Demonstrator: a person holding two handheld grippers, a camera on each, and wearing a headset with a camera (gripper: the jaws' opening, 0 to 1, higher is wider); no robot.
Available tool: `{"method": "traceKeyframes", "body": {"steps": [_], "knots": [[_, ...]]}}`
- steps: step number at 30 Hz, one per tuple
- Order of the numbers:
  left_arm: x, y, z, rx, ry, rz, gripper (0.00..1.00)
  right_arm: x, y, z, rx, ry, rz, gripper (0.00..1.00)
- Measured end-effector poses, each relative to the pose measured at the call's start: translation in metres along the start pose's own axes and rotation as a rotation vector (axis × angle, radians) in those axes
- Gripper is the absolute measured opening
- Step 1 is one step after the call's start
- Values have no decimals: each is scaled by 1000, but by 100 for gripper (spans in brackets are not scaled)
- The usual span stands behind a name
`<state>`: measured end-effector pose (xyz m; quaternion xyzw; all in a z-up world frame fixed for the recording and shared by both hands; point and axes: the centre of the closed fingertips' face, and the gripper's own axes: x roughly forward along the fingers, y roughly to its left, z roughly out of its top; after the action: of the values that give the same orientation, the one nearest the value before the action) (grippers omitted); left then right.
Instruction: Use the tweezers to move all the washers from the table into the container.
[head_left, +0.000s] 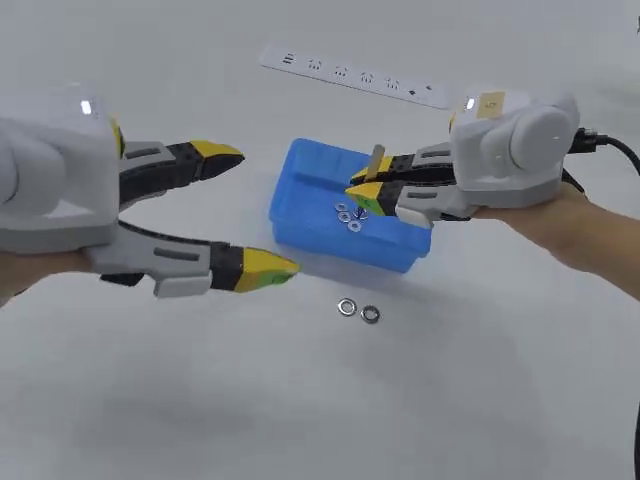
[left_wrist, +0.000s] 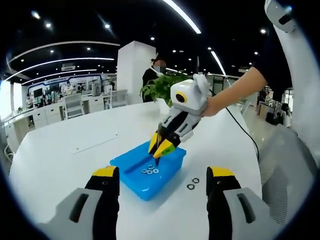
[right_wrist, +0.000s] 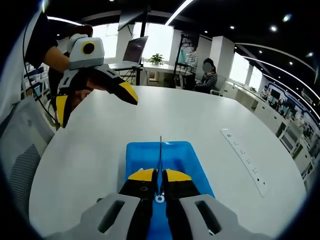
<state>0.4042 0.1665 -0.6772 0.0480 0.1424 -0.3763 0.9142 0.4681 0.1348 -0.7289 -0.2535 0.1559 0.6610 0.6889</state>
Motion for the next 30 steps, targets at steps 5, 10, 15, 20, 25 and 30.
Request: {"method": "traceKeyframes", "body": {"steps": [5, 10, 15, 20, 25, 30], "knots": [[27, 9, 24, 61, -27, -21, 67, 3, 4, 4, -18, 2, 12, 8], [55, 6, 31, 127, 9, -71, 60, 3, 6, 5, -26, 6, 15, 8], [72, -4, 34, 163, 30, -150, 47, 1, 8, 5, -37, 6, 23, 8], [80, -2, 35, 168, 31, -173, 35, -1, 11, 4, -52, 9, 33, 8], [82, 2, 45, 109, -12, -199, 29, -4, 14, 3, -74, 15, 44, 8], [81, -6, 41, 125, 10, -254, 21, -4, 15, 4, -75, 14, 44, 8]]}}
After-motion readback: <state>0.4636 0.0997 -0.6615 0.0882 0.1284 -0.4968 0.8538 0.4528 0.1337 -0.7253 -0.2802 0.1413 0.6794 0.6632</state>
